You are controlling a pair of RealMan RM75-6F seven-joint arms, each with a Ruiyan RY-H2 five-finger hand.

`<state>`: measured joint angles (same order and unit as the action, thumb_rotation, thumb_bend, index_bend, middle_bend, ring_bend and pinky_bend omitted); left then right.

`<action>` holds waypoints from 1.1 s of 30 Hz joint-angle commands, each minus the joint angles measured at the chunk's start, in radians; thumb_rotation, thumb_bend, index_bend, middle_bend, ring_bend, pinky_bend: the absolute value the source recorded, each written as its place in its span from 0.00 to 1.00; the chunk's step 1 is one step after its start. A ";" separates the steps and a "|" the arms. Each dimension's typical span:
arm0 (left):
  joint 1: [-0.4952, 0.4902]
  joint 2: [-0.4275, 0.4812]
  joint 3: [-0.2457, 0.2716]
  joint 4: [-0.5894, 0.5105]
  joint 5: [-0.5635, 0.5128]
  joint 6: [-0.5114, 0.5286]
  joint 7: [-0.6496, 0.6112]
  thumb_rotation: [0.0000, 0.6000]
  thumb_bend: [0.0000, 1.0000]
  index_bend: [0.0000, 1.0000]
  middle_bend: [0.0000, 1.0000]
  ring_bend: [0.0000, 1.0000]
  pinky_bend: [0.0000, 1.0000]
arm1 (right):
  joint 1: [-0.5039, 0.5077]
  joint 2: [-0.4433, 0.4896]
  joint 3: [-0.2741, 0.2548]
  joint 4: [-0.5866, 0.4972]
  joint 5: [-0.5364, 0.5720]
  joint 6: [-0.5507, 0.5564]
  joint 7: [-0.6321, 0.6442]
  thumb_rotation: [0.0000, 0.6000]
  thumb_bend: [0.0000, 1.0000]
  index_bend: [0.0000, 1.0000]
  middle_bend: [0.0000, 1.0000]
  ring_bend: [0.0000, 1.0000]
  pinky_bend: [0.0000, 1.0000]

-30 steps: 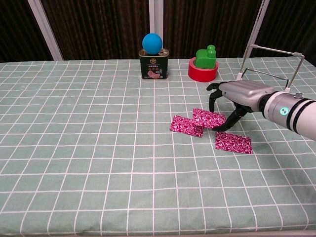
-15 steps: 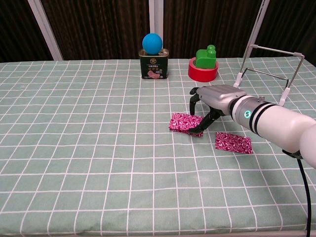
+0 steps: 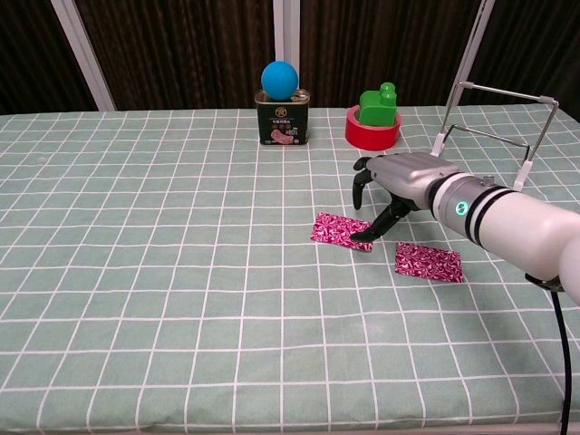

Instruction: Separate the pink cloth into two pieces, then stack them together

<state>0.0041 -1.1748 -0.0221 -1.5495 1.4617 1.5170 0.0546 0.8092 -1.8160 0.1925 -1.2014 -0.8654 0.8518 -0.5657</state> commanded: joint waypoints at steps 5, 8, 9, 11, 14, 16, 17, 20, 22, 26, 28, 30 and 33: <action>-0.006 -0.007 0.000 0.000 0.007 -0.004 0.001 1.00 0.06 0.18 0.13 0.13 0.16 | -0.096 0.154 -0.104 -0.168 -0.097 0.084 0.016 0.62 0.09 0.36 0.03 0.00 0.00; -0.005 -0.005 0.001 -0.006 0.010 0.000 0.005 1.00 0.06 0.18 0.13 0.13 0.16 | -0.127 0.190 -0.136 -0.191 -0.125 0.106 0.028 0.61 0.09 0.36 0.03 0.00 0.00; -0.003 -0.004 0.002 -0.005 0.011 0.004 0.005 1.00 0.06 0.18 0.13 0.13 0.16 | -0.138 0.199 -0.147 -0.194 -0.135 0.111 0.035 0.61 0.09 0.36 0.03 0.00 0.00; -0.002 -0.002 0.003 -0.009 0.013 0.006 0.008 1.00 0.06 0.18 0.13 0.13 0.16 | -0.151 0.206 -0.163 -0.193 -0.151 0.114 0.045 0.61 0.09 0.36 0.03 0.00 0.00; -0.002 0.000 0.005 -0.016 0.020 0.009 0.013 1.00 0.06 0.18 0.13 0.13 0.16 | -0.166 0.200 -0.180 -0.173 -0.173 0.113 0.058 0.62 0.09 0.36 0.03 0.00 0.00; 0.000 0.001 0.008 -0.018 0.022 0.010 0.015 1.00 0.06 0.18 0.13 0.13 0.16 | -0.170 0.188 -0.182 -0.154 -0.185 0.112 0.069 0.62 0.09 0.36 0.03 0.00 0.00; 0.001 0.001 0.008 -0.017 0.023 0.012 0.015 1.00 0.06 0.18 0.13 0.13 0.16 | -0.172 0.183 -0.182 -0.144 -0.191 0.112 0.074 0.62 0.09 0.36 0.03 0.00 0.00; 0.004 0.002 0.010 -0.012 0.023 0.015 0.012 1.00 0.06 0.18 0.13 0.13 0.16 | -0.174 0.164 -0.179 -0.112 -0.209 0.110 0.084 0.62 0.09 0.36 0.03 0.00 0.00; 0.005 0.004 0.010 -0.014 0.023 0.016 0.011 1.00 0.06 0.18 0.13 0.13 0.16 | -0.174 0.152 -0.177 -0.093 -0.216 0.105 0.085 0.62 0.09 0.36 0.03 0.00 0.00; 0.004 0.006 0.009 -0.018 0.019 0.011 0.015 1.00 0.06 0.18 0.13 0.13 0.16 | -0.176 0.135 -0.176 -0.073 -0.224 0.095 0.087 0.62 0.09 0.36 0.03 0.00 0.00; 0.002 0.007 0.007 -0.025 0.017 0.009 0.020 1.00 0.06 0.18 0.13 0.13 0.16 | -0.179 0.130 -0.177 -0.068 -0.230 0.094 0.086 0.62 0.09 0.36 0.03 0.00 0.00; 0.001 0.009 0.006 -0.029 0.013 0.007 0.023 1.00 0.06 0.18 0.13 0.13 0.16 | -0.183 0.128 -0.178 -0.065 -0.235 0.095 0.086 0.61 0.09 0.36 0.03 0.00 0.00; -0.002 0.010 0.003 -0.036 0.010 0.003 0.028 1.00 0.06 0.18 0.13 0.13 0.16 | -0.188 0.128 -0.176 -0.064 -0.240 0.097 0.084 0.61 0.09 0.36 0.03 0.00 0.00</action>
<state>0.0027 -1.1655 -0.0184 -1.5845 1.4719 1.5209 0.0816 0.6219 -1.6880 0.0167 -1.2656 -1.1054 0.9487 -0.4814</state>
